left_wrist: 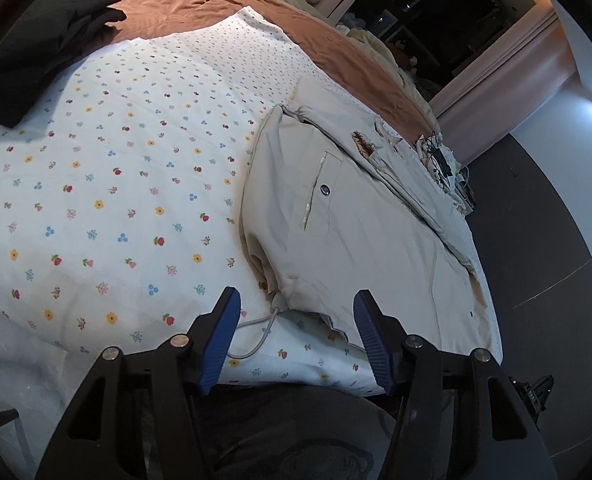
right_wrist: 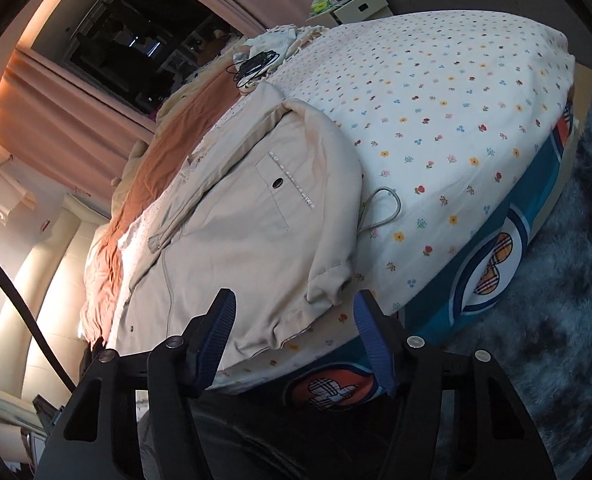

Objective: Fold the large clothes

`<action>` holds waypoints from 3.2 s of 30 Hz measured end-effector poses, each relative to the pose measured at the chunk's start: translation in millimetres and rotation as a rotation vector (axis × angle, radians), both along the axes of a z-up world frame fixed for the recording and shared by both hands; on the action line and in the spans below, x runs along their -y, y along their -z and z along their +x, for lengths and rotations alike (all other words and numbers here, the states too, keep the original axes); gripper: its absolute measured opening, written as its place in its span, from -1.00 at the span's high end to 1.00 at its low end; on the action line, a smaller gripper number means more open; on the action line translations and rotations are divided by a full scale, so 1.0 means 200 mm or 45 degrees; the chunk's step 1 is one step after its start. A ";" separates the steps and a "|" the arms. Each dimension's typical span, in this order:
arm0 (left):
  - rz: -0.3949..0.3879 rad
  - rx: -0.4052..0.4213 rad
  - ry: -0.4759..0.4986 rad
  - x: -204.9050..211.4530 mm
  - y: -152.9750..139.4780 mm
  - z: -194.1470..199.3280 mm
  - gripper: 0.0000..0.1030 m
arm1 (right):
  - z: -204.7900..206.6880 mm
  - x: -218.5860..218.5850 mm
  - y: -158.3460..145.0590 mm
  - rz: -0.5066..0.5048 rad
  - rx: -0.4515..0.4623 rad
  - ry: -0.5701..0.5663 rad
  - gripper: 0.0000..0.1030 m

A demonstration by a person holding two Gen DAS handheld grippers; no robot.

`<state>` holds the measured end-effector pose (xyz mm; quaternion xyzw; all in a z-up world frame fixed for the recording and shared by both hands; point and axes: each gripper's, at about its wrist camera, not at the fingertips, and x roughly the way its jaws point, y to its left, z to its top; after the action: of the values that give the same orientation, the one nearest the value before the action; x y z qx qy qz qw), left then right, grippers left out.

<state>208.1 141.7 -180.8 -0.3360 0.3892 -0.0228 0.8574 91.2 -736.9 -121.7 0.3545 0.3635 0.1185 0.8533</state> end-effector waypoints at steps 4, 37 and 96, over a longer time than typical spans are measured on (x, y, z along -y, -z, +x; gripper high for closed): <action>-0.022 -0.031 -0.001 0.00 0.06 0.07 -0.15 | 0.05 0.00 0.05 0.022 -0.021 0.025 -0.16; -0.194 -0.132 -0.002 -0.06 0.31 0.44 0.75 | 0.44 -0.07 0.31 0.171 -0.125 0.156 0.71; -0.322 0.636 -0.151 -0.31 -1.01 -0.32 0.89 | -0.17 0.06 -0.71 0.354 0.475 -0.047 0.94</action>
<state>143.5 203.8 20.5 -0.4464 0.1398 -0.1032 0.8778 56.2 -748.7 20.9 0.4337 0.1862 0.2465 0.8464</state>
